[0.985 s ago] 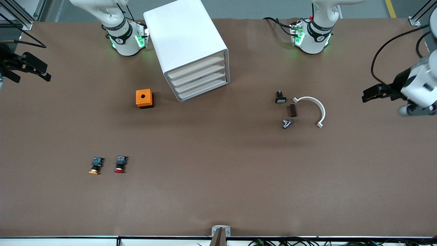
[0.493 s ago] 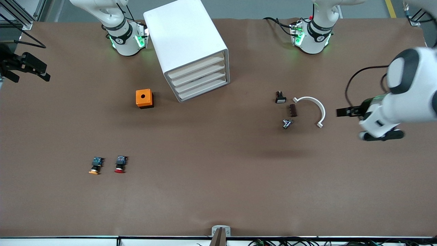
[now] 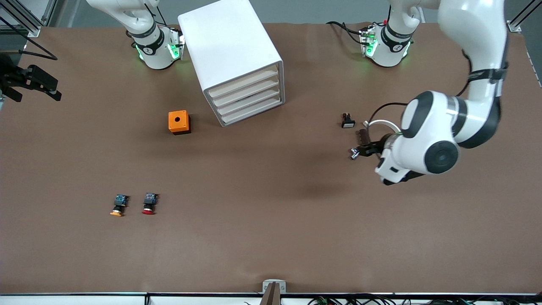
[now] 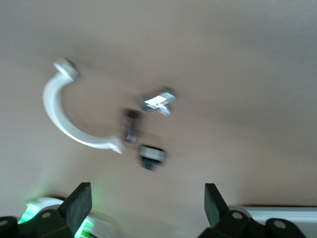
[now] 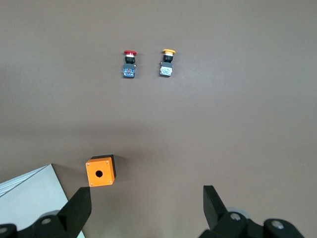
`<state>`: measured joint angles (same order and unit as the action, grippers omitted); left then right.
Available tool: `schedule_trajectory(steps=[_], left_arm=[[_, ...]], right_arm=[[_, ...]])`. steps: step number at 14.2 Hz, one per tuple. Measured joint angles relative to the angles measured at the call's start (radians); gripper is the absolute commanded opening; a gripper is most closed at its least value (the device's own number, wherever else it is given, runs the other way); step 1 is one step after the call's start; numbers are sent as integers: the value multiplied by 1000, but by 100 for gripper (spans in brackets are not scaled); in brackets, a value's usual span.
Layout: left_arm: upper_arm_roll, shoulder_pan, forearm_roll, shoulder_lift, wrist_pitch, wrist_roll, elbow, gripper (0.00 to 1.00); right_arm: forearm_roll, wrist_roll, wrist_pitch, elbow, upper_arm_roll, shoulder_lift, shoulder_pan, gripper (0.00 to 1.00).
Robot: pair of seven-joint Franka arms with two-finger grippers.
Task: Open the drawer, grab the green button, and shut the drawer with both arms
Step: 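Reach the left gripper to the white cabinet's drawer handle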
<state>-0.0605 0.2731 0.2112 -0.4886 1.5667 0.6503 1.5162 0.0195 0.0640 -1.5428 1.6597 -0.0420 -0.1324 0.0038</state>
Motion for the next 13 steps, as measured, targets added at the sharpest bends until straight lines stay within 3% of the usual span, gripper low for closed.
schedule_trajectory(steps=[9, 13], left_arm=[[-1, 126, 462, -254, 7, 772, -132, 100], [-63, 133, 550, -345, 7, 1108, -147, 100]], right_arm=[[-22, -4, 3, 1, 0, -7, 0, 100], [-23, -4, 9, 1, -1, -7, 0, 100]])
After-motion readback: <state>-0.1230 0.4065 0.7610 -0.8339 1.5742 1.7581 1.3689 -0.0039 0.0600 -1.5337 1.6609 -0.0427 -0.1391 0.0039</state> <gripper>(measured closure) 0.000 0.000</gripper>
